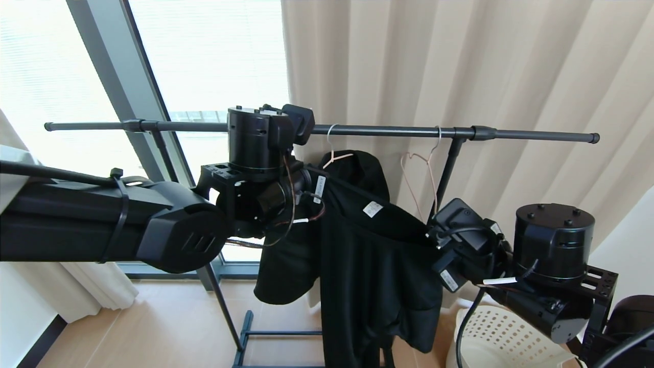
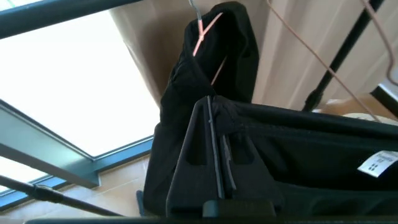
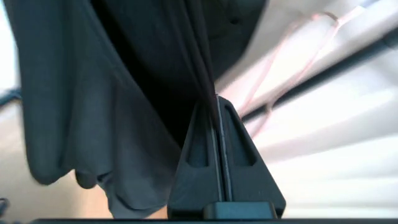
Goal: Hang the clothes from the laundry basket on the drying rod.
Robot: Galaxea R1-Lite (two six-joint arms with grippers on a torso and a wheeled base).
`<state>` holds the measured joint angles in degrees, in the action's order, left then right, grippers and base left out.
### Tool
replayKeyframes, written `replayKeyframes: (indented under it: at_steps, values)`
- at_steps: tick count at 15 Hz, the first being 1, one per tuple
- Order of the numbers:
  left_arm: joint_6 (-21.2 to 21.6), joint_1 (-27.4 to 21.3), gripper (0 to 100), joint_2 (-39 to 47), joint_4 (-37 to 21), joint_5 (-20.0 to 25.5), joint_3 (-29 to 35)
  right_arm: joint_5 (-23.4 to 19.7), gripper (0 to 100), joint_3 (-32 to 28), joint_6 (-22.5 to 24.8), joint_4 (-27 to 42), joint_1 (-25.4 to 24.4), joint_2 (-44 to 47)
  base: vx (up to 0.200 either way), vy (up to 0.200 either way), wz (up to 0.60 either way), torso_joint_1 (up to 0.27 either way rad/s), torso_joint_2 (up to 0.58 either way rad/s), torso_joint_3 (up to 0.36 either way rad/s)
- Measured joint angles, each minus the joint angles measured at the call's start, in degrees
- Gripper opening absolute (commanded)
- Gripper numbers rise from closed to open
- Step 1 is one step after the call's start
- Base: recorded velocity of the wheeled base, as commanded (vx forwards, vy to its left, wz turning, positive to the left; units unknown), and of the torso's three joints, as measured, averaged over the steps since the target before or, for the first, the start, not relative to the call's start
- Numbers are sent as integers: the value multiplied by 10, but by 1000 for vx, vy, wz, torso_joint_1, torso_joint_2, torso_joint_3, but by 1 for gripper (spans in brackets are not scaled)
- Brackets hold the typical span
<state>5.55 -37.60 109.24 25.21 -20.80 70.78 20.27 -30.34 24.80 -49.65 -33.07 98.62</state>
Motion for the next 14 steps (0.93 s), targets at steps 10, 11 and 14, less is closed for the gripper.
replayKeyframes:
  at_steps: [10,11,14]
  values:
    - [-7,-16,0,13,28,6,-20,65,0,-39,-23,85,-36,-18,0,0,0,0,0,0]
    - [-8,-16,0,13,28,6,-18,65,0,-39,-23,86,-37,-21,0,0,0,0,0,0]
    - [-8,-18,0,12,28,7,-5,61,100,-34,-23,86,-37,-24,0,0,0,0,0,0]
